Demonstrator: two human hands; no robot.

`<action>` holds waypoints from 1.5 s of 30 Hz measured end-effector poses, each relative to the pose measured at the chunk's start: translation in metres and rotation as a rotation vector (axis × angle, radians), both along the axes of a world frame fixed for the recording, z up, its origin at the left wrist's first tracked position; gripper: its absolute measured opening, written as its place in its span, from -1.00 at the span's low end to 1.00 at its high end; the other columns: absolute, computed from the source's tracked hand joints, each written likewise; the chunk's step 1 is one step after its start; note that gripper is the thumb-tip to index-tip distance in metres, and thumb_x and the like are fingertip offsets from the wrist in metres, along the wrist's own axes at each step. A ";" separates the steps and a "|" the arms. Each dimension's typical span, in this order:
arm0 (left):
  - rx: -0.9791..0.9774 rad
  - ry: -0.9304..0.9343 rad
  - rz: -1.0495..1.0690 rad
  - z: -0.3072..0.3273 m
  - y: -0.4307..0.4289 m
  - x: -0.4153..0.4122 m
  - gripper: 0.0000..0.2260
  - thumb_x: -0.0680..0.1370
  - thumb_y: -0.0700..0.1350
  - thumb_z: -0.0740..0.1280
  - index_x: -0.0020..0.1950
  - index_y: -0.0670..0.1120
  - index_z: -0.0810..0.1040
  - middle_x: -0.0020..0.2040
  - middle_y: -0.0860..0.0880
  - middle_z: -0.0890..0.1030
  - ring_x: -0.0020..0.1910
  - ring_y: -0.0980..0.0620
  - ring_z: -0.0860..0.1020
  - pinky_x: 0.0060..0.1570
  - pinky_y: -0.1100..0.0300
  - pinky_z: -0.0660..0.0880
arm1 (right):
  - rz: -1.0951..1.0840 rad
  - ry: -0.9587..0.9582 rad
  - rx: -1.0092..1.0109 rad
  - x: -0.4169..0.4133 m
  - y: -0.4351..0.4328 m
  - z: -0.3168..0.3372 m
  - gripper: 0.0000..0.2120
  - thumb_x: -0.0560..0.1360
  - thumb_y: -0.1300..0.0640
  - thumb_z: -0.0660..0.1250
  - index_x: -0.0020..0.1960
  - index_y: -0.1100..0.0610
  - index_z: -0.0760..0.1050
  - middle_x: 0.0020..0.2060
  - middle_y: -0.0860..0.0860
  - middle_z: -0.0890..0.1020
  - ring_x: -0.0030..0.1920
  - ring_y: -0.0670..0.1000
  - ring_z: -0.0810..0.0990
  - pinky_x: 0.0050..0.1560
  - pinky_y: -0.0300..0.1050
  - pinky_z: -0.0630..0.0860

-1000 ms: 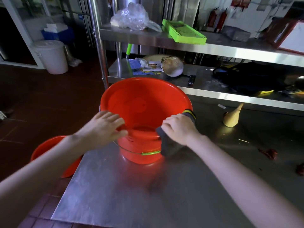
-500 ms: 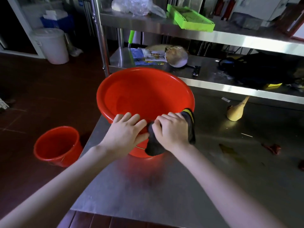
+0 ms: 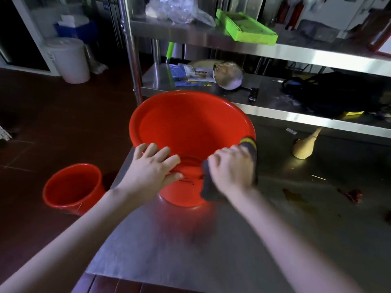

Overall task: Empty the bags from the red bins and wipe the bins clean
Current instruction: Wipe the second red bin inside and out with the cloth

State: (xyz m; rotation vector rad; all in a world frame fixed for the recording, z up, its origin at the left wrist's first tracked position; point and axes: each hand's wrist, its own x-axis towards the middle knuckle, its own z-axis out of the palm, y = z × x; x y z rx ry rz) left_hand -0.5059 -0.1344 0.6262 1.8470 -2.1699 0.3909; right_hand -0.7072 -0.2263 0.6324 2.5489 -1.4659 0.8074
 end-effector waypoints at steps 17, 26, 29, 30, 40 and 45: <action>-0.134 0.076 0.034 -0.011 0.006 -0.046 -0.68 0.55 0.19 0.20 -0.07 -0.03 0.58 -0.19 0.03 0.50 -0.19 -0.10 0.44 0.02 -0.07 0.34 | 0.126 0.147 0.093 -0.021 -0.009 0.006 -0.54 0.43 -0.01 -0.01 -0.40 0.15 0.56 -0.40 0.13 0.64 -0.29 0.18 0.58 -0.12 0.00 0.47; 0.136 0.027 -0.045 0.011 0.018 0.059 -0.44 0.55 0.35 -0.01 0.18 0.00 0.54 0.03 0.08 0.52 0.19 -0.04 0.46 0.42 -0.16 0.18 | 0.407 0.082 -0.009 -0.015 -0.016 0.010 -0.67 0.43 0.07 0.10 -0.41 0.12 0.52 -0.46 0.02 0.60 -0.39 0.12 0.57 -0.23 -0.12 0.42; 0.138 0.060 -0.018 0.007 0.017 0.056 -0.40 0.57 0.34 -0.08 0.15 -0.05 0.55 0.01 0.03 0.52 0.15 -0.11 0.48 0.43 -0.22 0.18 | 0.420 0.251 0.116 -0.027 -0.056 0.025 -0.57 0.46 0.01 0.00 -0.31 0.15 0.57 -0.32 0.04 0.64 -0.20 0.13 0.59 0.02 -0.03 0.44; 0.099 0.071 -0.003 0.003 0.017 0.046 -0.40 0.58 0.32 -0.06 0.11 -0.08 0.57 -0.05 0.00 0.52 0.07 -0.14 0.50 0.37 -0.23 0.26 | 0.394 0.265 0.128 -0.030 -0.065 0.028 -0.54 0.46 0.00 -0.03 -0.29 0.16 0.58 -0.28 0.05 0.64 -0.15 0.12 0.59 0.11 -0.02 0.43; -0.091 0.084 0.105 -0.010 0.022 -0.014 -0.64 0.54 0.15 0.14 -0.07 -0.08 0.58 -0.18 -0.02 0.49 -0.17 -0.15 0.47 0.05 -0.15 0.40 | 0.219 0.023 -0.023 0.039 0.041 -0.003 -0.64 0.50 0.05 0.14 -0.41 0.12 0.50 -0.47 0.04 0.59 -0.40 0.14 0.54 -0.28 -0.03 0.42; -0.160 0.198 0.088 -0.021 0.029 -0.016 -0.58 0.54 0.24 0.15 -0.09 -0.06 0.60 -0.21 0.03 0.49 -0.18 -0.09 0.46 0.08 -0.03 0.27 | 0.432 0.209 0.069 -0.014 -0.021 0.017 -0.62 0.44 0.00 0.05 -0.37 0.11 0.54 -0.39 0.06 0.63 -0.27 0.15 0.60 -0.19 -0.01 0.49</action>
